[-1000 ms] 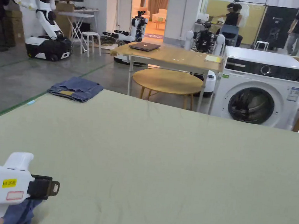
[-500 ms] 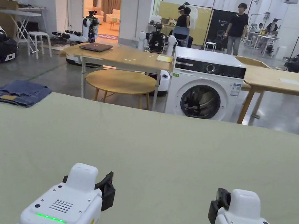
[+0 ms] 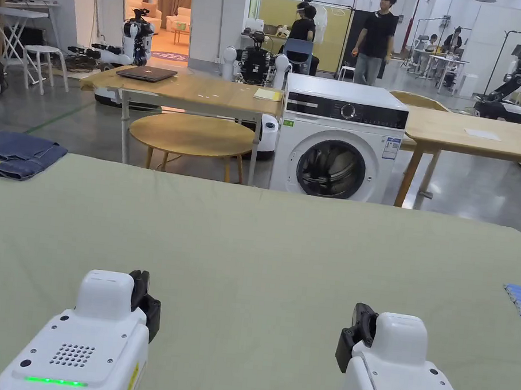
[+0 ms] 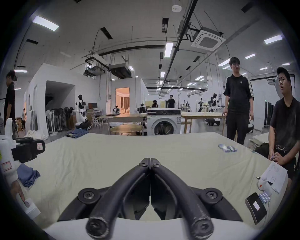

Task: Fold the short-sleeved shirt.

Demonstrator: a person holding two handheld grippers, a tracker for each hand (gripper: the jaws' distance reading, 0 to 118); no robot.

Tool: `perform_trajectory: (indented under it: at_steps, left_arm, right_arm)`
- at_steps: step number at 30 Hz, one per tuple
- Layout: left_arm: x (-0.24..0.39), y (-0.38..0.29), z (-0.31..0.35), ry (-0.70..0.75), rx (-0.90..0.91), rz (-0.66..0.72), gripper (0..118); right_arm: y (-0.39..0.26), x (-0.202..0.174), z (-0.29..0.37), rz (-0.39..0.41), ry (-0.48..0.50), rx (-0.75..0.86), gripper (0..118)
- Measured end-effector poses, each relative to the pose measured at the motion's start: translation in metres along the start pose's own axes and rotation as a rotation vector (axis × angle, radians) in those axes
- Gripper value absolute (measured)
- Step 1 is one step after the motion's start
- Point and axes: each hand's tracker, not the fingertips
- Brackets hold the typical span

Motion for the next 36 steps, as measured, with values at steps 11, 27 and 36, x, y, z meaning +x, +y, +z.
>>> perform_trajectory:
  at_steps: [11,27,36]
  left_arm:
    - [0.003,-0.003,0.000,0.038,0.004,-0.028,0]
    - [-0.010,0.007,0.006,0.056,0.071,-0.036,74]
    - [-0.016,0.005,-0.004,-0.043,0.017,0.056,85]
  right_arm:
    - [0.000,-0.009,-0.004,0.030,0.001,0.016,0]
    - [-0.004,-0.007,-0.006,0.059,-0.076,0.043,94]
    - [0.000,-0.003,-0.006,0.032,-0.009,0.043,94]
